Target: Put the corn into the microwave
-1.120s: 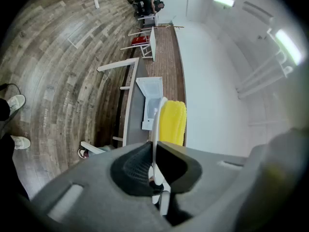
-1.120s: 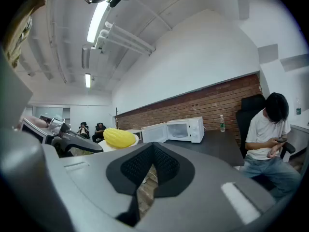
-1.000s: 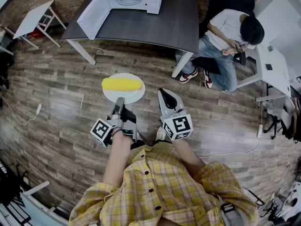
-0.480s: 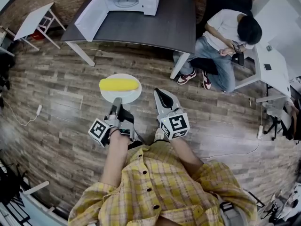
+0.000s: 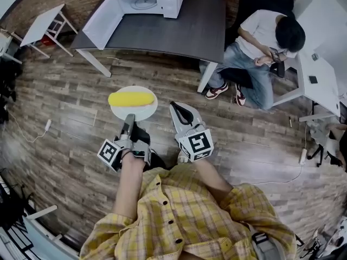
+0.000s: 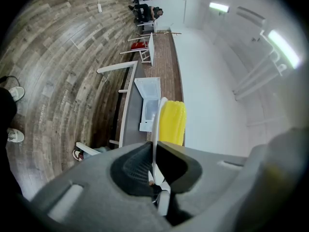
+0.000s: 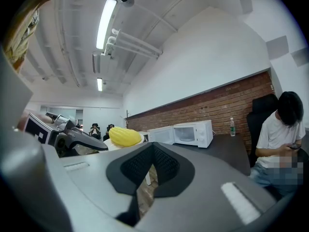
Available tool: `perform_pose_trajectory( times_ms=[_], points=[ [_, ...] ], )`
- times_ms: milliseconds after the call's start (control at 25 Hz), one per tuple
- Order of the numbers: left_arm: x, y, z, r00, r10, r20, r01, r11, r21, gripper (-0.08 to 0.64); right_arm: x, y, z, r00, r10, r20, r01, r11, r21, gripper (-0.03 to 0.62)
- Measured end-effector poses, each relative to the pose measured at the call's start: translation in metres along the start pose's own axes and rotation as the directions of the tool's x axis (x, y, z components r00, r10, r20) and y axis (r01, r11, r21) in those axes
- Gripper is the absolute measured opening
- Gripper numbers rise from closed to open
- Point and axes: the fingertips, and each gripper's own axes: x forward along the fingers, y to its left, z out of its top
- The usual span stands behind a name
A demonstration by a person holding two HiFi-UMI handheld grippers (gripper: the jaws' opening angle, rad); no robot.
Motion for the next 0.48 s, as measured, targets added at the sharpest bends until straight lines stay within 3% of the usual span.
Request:
perform_pose_trajectory(
  times_ms=[240,480],
  points=[
    [0.011,0.004,-0.012,1.0,0.01,0.012,-0.01,1.0,0.003,0.017,0.004,-0.011,-0.001,1.0,0.027,-0.007,-0.027,1.0,0.007,0.005],
    [0.042,0.013,0.001,1.0,0.017,0.008,-0.017,1.0,-0.013,0.017,0.036,-0.024,-0.006,0.999,0.03,-0.017,-0.03,0.999,0.012,0.005]
  ],
)
